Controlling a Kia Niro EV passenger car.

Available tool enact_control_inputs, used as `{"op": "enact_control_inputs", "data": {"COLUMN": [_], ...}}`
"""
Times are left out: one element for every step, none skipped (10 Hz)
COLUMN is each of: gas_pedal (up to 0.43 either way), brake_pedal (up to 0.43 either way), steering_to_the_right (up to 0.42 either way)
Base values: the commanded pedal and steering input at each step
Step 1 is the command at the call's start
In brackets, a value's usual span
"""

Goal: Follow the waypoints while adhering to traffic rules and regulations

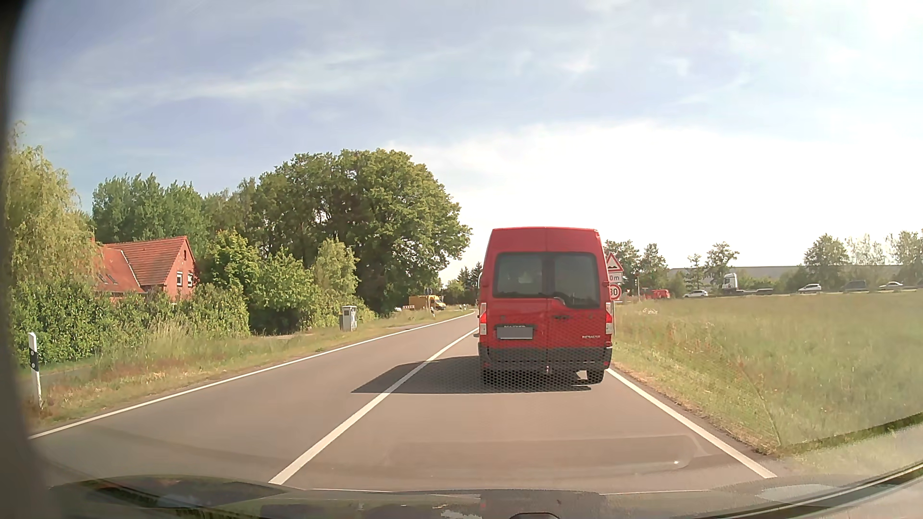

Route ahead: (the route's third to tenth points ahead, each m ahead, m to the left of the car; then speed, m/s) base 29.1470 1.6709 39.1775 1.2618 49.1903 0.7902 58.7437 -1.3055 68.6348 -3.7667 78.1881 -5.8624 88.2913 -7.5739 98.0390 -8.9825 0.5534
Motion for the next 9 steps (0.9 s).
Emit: {"op": "enact_control_inputs", "data": {"gas_pedal": [0.157, 0.177, 0.197, 0.209, 0.209, 0.220, 0.240, 0.248, 0.268], "brake_pedal": [0.000, 0.000, 0.000, 0.000, 0.000, 0.000, 0.000, 0.000, 0.000], "steering_to_the_right": [0.000, 0.000, 0.000, 0.000, -0.001, -0.001, -0.001, 0.000, 0.000]}}
